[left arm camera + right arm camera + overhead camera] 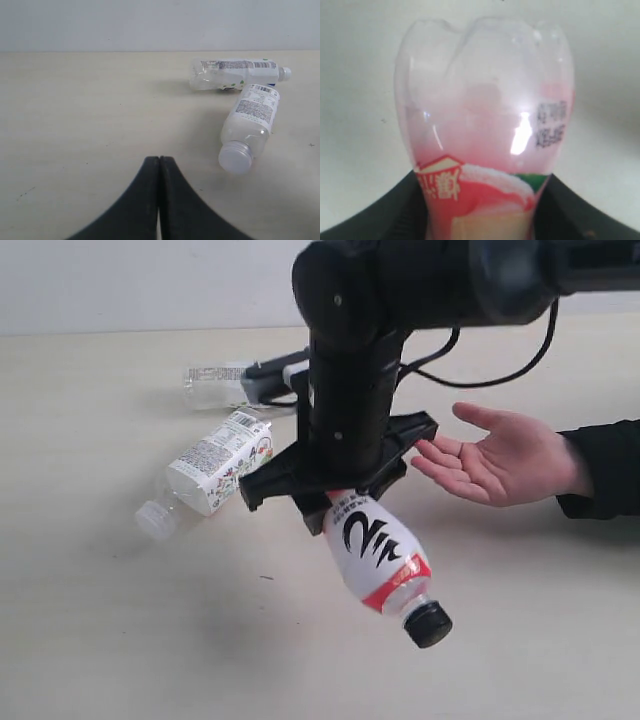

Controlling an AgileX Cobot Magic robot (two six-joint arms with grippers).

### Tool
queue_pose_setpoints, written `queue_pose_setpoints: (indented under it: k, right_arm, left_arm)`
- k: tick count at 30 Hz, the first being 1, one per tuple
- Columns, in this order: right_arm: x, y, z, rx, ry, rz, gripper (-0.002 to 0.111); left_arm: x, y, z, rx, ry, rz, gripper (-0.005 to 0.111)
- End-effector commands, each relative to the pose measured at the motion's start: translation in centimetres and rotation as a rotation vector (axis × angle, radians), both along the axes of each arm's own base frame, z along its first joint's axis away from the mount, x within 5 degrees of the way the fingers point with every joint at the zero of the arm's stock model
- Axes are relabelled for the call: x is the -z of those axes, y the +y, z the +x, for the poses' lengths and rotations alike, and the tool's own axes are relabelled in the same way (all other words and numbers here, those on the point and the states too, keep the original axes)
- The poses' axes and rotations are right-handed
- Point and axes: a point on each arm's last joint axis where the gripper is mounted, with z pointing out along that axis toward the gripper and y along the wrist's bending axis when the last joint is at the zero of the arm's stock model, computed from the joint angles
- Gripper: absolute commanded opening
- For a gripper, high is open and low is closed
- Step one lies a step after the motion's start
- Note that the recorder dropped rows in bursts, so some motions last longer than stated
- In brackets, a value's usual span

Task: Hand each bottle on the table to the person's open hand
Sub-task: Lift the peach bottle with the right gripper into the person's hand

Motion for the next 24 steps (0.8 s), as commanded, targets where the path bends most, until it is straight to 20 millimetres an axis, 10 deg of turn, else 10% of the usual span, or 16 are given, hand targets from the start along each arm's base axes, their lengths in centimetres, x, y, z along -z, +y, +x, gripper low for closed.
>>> queue_pose_setpoints:
  k: [1,10,24]
  right_arm:
    - [-5.4,-1.4,-0.4,-0.034,-0.094,0.05,0.0]
    - [-13.0,-10.1,2.6,0.206,-0.222,0.143,0.0]
    - [-8.2,-12.2,5.9,0.272,-0.276,0.1,0.0]
  left_arm:
    - [-0.1,0.0,0.0,0.004,-0.01,-0.015,0.0]
    - [-0.1,0.0,0.0,0.004,-0.01,-0.015,0.0]
    - [-0.1,0.0,0.0,0.004,-0.01,-0.015,0.0]
